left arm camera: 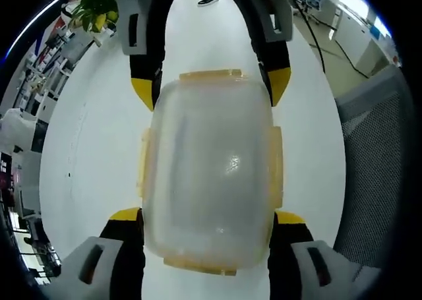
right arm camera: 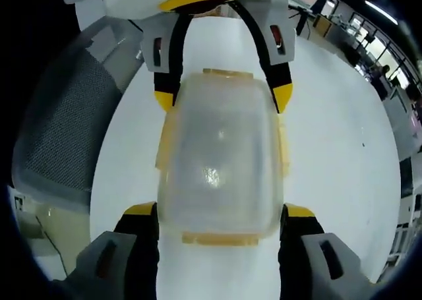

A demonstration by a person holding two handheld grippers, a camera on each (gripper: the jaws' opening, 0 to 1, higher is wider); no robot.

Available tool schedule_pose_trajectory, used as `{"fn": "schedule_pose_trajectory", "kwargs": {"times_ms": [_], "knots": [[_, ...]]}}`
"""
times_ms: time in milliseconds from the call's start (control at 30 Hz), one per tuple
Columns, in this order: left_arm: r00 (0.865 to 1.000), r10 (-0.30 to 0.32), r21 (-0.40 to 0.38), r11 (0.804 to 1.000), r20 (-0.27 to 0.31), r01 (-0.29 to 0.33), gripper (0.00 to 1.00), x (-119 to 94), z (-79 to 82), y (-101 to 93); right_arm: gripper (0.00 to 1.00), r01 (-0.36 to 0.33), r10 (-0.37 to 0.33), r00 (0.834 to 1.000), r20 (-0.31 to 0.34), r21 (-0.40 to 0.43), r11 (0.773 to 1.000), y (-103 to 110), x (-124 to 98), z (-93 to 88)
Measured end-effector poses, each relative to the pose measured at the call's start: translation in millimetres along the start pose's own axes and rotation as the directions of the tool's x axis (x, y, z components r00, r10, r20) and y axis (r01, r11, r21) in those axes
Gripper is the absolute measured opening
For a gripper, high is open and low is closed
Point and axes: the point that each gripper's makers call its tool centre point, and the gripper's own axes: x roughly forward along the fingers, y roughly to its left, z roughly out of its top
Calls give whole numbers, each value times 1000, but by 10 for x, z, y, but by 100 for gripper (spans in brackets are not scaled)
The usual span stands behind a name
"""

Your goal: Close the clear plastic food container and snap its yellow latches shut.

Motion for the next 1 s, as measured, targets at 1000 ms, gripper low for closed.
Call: {"fn": "schedule_pose_trajectory", "kwargs": {"times_ms": [1000], "knots": [[998,26,44,999,-55,-23,74,-47,-542,292,72,31,-31,1000,0,49,998,-258,230,491]]}}
